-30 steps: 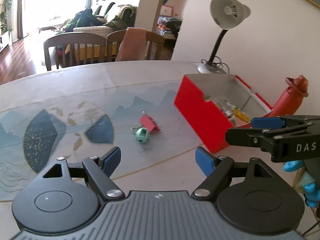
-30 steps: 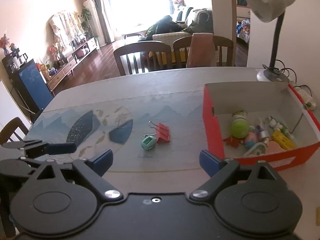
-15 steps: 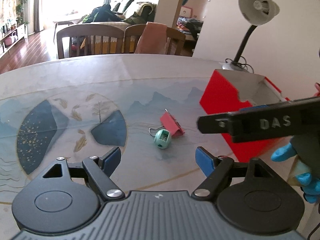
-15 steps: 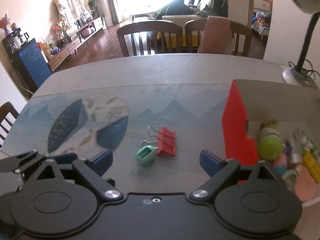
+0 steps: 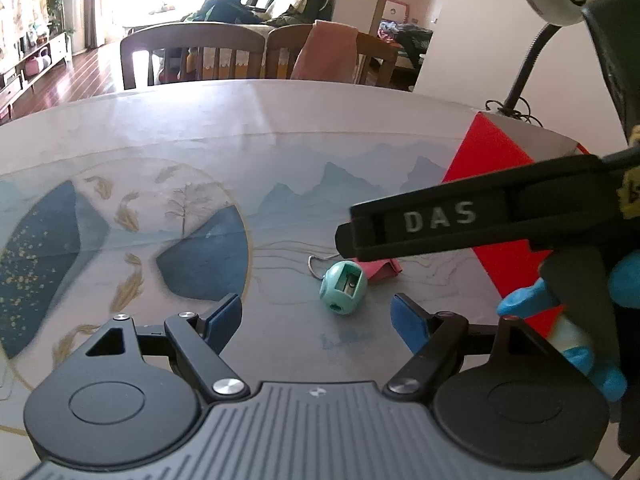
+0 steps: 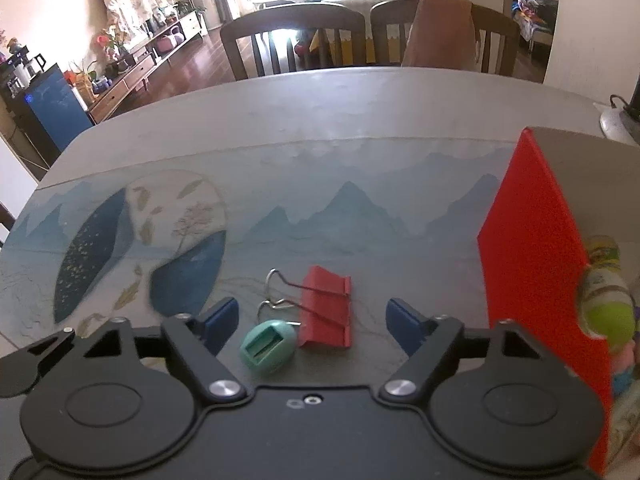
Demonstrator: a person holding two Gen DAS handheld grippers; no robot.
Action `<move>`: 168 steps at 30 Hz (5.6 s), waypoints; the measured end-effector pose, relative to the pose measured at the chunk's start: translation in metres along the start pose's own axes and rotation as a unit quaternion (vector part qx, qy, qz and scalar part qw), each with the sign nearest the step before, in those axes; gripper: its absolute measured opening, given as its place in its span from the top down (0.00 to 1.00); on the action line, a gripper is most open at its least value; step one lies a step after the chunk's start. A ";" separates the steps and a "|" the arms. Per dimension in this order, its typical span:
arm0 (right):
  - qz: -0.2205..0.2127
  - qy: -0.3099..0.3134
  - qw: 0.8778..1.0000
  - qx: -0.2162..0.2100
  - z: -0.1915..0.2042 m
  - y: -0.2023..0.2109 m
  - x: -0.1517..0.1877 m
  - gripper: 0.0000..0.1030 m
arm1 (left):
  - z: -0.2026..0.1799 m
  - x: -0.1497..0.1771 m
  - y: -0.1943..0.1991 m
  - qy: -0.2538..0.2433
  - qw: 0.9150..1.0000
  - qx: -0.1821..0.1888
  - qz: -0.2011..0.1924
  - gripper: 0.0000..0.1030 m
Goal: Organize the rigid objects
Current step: 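Grasp the red binder clip with the right tool while the left tool grasps the teal sharpener, then carry the binder clip and teal sharpener with both tools into the red box, then open the right tool to drop the clip while the left tool releases the sharpener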
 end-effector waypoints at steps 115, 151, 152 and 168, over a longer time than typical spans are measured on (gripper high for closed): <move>-0.093 -0.085 0.984 0.123 -0.187 0.199 0.109 0.69 | -0.255 -0.033 0.015 -0.146 0.987 0.060 0.024 0.70; 0.022 -0.038 0.993 0.106 -0.221 0.111 0.107 0.69 | -0.294 -0.037 -0.114 -0.148 0.977 0.041 0.147 0.71; 0.022 -0.039 0.993 0.106 -0.221 0.111 0.107 0.69 | -0.292 -0.037 -0.114 -0.144 0.977 0.043 0.149 0.71; -0.003 -0.062 0.993 0.102 -0.211 0.134 0.107 0.58 | -0.271 -0.037 -0.089 -0.140 0.979 0.046 0.141 0.70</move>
Point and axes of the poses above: each gripper's, at about its wrist camera, not at the fingertips, and y roughly against the way its jaws point, z to its left, x to its underside, the point moved 1 cm from there along -y, roughly the way its jaws point, and after that the axes turned 13 degrees about y, right-handed, at the moved point
